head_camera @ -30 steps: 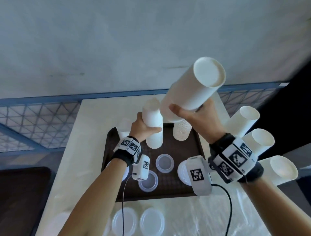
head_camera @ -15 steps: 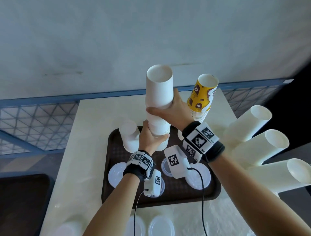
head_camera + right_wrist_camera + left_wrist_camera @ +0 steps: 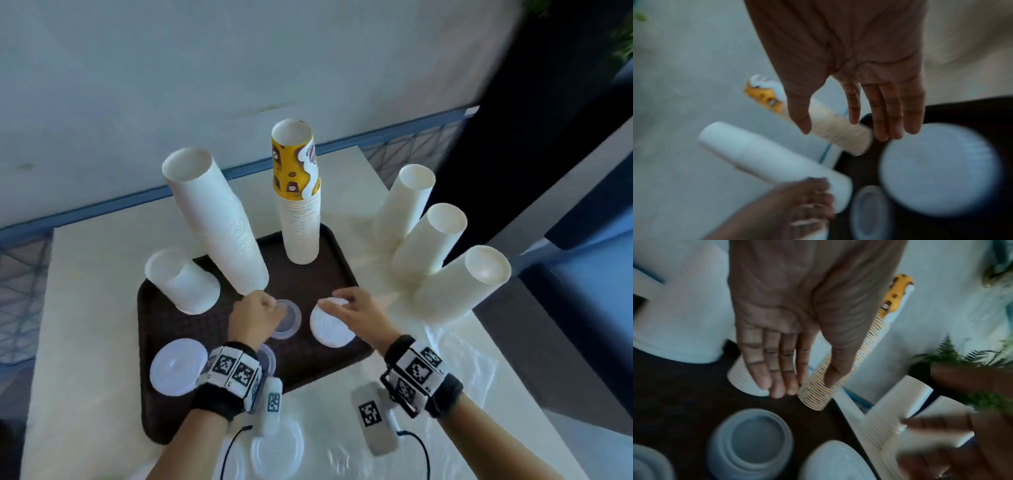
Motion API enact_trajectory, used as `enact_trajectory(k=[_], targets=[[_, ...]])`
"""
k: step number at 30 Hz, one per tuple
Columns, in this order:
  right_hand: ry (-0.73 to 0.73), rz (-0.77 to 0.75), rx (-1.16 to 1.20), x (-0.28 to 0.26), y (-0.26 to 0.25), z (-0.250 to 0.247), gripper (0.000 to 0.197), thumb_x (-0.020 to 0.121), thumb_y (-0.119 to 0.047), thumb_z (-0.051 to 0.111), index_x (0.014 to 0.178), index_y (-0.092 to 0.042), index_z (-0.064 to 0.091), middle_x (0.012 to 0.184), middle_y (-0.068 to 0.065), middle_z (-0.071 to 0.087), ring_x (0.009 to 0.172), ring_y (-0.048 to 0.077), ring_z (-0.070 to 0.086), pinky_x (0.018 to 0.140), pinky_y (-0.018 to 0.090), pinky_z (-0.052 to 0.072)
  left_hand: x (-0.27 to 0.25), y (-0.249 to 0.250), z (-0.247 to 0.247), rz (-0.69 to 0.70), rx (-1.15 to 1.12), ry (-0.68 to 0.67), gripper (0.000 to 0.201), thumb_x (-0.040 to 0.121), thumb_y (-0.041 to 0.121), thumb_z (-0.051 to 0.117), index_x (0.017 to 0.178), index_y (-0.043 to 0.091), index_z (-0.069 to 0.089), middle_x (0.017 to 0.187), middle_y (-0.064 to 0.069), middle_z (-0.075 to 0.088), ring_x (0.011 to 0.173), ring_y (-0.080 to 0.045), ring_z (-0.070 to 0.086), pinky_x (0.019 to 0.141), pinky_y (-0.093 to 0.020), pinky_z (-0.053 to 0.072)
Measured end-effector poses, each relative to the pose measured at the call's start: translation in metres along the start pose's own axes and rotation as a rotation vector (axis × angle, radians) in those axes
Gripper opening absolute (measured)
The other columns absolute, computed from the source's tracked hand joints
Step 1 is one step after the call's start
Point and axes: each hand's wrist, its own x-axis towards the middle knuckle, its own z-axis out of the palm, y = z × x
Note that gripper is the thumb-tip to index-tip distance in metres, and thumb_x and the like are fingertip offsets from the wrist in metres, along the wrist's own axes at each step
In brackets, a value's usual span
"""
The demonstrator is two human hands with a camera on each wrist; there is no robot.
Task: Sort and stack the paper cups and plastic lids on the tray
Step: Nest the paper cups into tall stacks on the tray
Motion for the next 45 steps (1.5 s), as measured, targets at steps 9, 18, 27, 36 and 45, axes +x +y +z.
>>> enact_trajectory(k=[9,18,27,36,45], targets=[[0.757,0.210,0.061,-0.042,0.123,-0.115,0.080,0.057,-0.030,0.087,0.117,-0.003,0.041,0.106,0.011,0.046,0.099,0.029,0.053,0.084,0.041,0.047,0.004,0.119,0.095,0.415,-0.212,-0.117,0.064,0.072,0.024,0.077,0.126,0.013,0.045,0.102,-0.001,0.054,0.091,-0.016,0.055,0.085,-0.033,0.049],[0.574,-0.093,-0.004,0.003,0.110,-0.138,0.116,0.044,-0.027,0.092,0.138,-0.025,0.023,0.136,-0.002,0.044,0.125,0.021,0.043,0.098,0.037,0.040,0.015,0.191,0.151,0.376,-0.329,-0.013,0.086,0.062,0.036,0.082,0.133,0.022,0.035,0.128,-0.001,0.045,0.119,-0.018,0.046,0.100,-0.035,0.041],[0.493,-0.001,0.028,0.004,0.108,-0.150,0.066,0.062,-0.024,0.082,0.106,-0.038,0.035,0.094,-0.017,0.055,0.084,0.009,0.049,0.061,0.017,0.035,0.022,0.204,0.174,0.332,-0.273,0.123,0.084,0.058,0.040,0.082,0.129,0.021,0.040,0.120,-0.006,0.052,0.113,-0.029,0.051,0.090,-0.040,0.047],[0.536,-0.135,0.046,0.002,0.124,-0.153,0.072,0.053,-0.020,0.084,0.106,-0.032,0.036,0.103,-0.011,0.051,0.099,0.016,0.049,0.079,0.031,0.040,0.018,0.183,0.154,0.308,-0.209,0.158,0.078,0.061,0.043,0.078,0.124,0.015,0.041,0.111,-0.005,0.063,0.099,-0.029,0.059,0.070,-0.027,0.036],[0.474,0.020,0.088,0.015,0.138,-0.151,0.088,0.052,-0.029,0.088,0.124,-0.030,0.038,0.108,-0.008,0.056,0.104,0.019,0.053,0.084,0.033,0.041,0.029,0.143,0.171,0.141,-0.500,0.074,0.119,0.036,0.047,0.083,0.137,0.033,0.023,0.135,0.003,0.047,0.121,-0.019,0.050,0.101,-0.044,0.045]])
